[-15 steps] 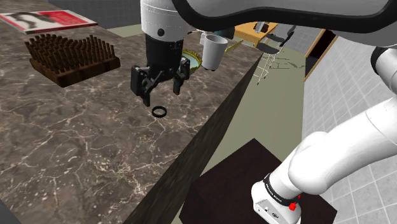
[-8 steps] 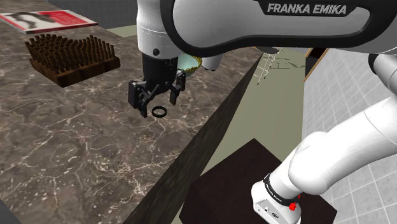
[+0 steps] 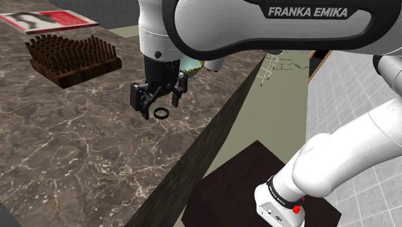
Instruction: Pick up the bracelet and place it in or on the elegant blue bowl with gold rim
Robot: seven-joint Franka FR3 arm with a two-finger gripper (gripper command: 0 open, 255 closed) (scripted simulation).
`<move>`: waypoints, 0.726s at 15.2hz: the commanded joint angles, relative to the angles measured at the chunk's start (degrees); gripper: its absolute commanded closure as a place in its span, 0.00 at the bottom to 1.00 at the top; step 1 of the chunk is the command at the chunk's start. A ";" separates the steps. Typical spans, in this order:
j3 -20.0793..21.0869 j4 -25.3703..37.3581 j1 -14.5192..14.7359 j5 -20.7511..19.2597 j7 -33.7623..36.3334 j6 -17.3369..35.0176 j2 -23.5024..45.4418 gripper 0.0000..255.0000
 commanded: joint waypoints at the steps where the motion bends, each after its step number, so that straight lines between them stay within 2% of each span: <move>1: 0.00 0.00 0.00 0.00 0.00 0.00 0.00 1.00; 11: -0.05 0.79 -0.02 -0.04 0.02 -0.76 0.03 1.00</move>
